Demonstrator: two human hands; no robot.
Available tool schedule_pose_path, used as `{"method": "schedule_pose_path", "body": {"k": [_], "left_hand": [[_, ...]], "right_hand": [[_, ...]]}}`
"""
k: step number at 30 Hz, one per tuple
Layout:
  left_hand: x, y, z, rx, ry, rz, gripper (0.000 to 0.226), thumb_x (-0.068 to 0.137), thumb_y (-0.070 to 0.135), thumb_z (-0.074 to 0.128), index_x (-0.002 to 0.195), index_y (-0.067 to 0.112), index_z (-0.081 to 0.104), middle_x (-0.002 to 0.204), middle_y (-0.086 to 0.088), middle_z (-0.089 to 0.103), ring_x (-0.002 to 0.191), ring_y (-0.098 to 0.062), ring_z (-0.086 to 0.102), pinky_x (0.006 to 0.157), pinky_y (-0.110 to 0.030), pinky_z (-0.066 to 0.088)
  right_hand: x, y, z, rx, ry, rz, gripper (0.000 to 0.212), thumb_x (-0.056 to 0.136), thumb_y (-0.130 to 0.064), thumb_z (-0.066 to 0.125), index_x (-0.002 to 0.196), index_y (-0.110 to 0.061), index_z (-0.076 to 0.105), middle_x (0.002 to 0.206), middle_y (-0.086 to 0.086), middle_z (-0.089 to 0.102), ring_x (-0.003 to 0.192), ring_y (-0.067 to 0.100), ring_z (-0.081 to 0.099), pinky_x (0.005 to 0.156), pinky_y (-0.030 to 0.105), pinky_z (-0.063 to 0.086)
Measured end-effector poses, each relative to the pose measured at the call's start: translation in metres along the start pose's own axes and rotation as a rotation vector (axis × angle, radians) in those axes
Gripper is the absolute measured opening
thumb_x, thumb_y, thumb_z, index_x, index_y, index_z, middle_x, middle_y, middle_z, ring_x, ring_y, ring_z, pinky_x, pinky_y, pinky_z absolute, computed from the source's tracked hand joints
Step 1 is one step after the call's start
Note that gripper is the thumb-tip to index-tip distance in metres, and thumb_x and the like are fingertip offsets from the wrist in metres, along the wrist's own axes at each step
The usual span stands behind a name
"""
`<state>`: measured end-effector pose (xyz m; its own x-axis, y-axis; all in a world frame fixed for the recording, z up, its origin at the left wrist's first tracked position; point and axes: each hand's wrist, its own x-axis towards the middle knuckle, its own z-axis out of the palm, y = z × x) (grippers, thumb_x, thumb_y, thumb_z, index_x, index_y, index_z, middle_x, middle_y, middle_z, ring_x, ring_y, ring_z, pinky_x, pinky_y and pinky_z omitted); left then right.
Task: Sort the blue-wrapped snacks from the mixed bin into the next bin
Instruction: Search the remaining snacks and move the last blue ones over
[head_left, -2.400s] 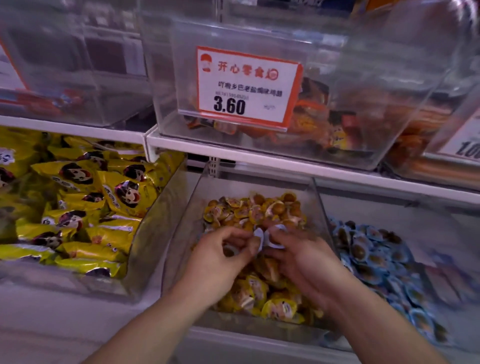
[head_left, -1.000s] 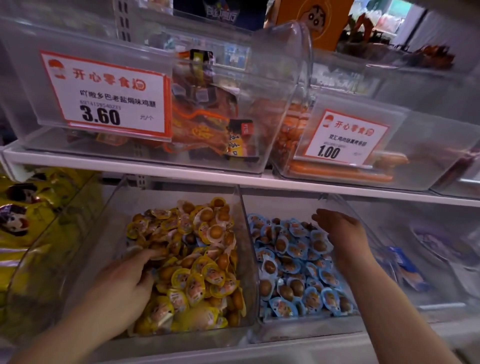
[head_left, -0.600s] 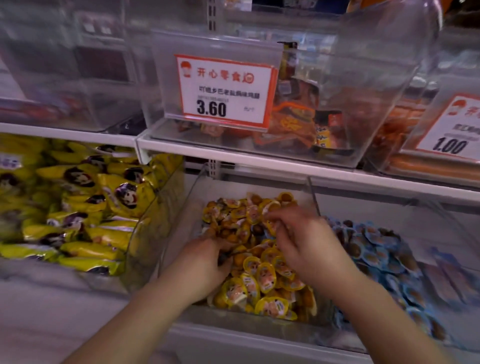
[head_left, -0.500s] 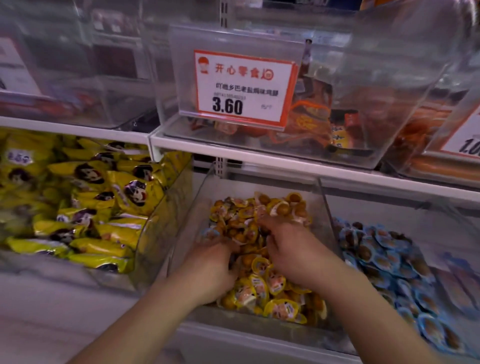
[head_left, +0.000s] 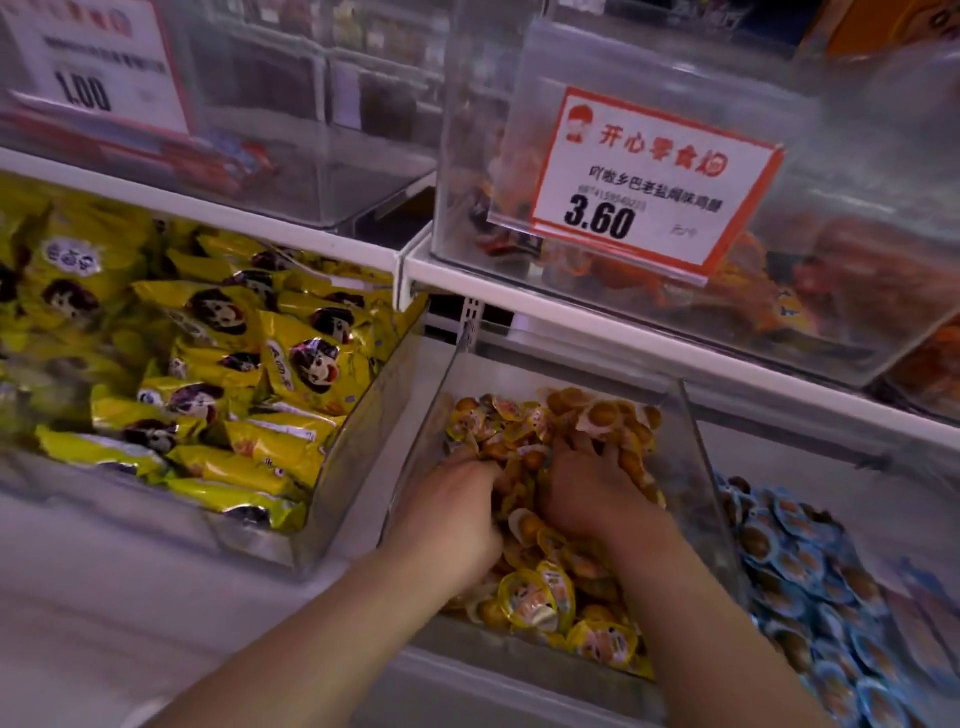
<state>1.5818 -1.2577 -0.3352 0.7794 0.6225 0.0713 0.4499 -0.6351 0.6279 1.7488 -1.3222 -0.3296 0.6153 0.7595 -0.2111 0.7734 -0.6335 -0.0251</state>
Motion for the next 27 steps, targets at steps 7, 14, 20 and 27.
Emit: {"method": "schedule_pose_path", "body": {"k": [7, 14, 20, 27], "left_hand": [[-0.002, 0.002, -0.004, -0.214, 0.119, -0.026, 0.048, 0.080, 0.014, 0.064, 0.120, 0.039, 0.060, 0.124, 0.008, 0.054, 0.114, -0.015, 0.056, 0.091, -0.026, 0.047], [-0.006, 0.016, -0.018, -0.514, 0.220, 0.005, 0.043, 0.075, 0.015, 0.056, 0.105, 0.046, 0.058, 0.104, 0.018, 0.060, 0.084, -0.002, 0.056, 0.066, -0.012, 0.040], [-0.013, 0.029, -0.022, -0.662, 0.164, -0.010, 0.038, 0.070, 0.062, 0.058, 0.106, 0.052, 0.063, 0.106, 0.025, 0.062, 0.100, 0.011, 0.055, 0.082, -0.015, 0.042], [-0.024, 0.027, -0.006, -0.414, 0.091, 0.138, 0.044, 0.079, 0.056, 0.070, 0.120, 0.045, 0.059, 0.120, 0.020, 0.056, 0.111, 0.013, 0.051, 0.095, -0.010, 0.040]], "right_hand": [[-0.010, -0.006, -0.008, 0.323, 0.138, -0.076, 0.032, 0.083, -0.031, 0.071, 0.109, -0.014, 0.065, 0.110, 0.010, 0.066, 0.094, 0.024, 0.067, 0.077, 0.032, 0.054], [-0.045, -0.012, -0.045, 1.482, 0.049, -0.083, 0.009, 0.085, -0.009, 0.070, 0.089, -0.015, 0.076, 0.083, 0.013, 0.074, 0.072, 0.021, 0.070, 0.062, 0.031, 0.053], [-0.087, 0.005, -0.050, 1.987, -0.216, 0.000, 0.017, 0.093, -0.019, 0.056, 0.102, -0.006, 0.064, 0.089, 0.014, 0.066, 0.076, 0.024, 0.063, 0.061, 0.035, 0.048], [-0.087, 0.004, -0.020, 1.865, 0.061, 0.119, 0.031, 0.091, -0.015, 0.059, 0.115, 0.004, 0.068, 0.114, 0.024, 0.070, 0.095, 0.027, 0.068, 0.070, 0.034, 0.052]]}}
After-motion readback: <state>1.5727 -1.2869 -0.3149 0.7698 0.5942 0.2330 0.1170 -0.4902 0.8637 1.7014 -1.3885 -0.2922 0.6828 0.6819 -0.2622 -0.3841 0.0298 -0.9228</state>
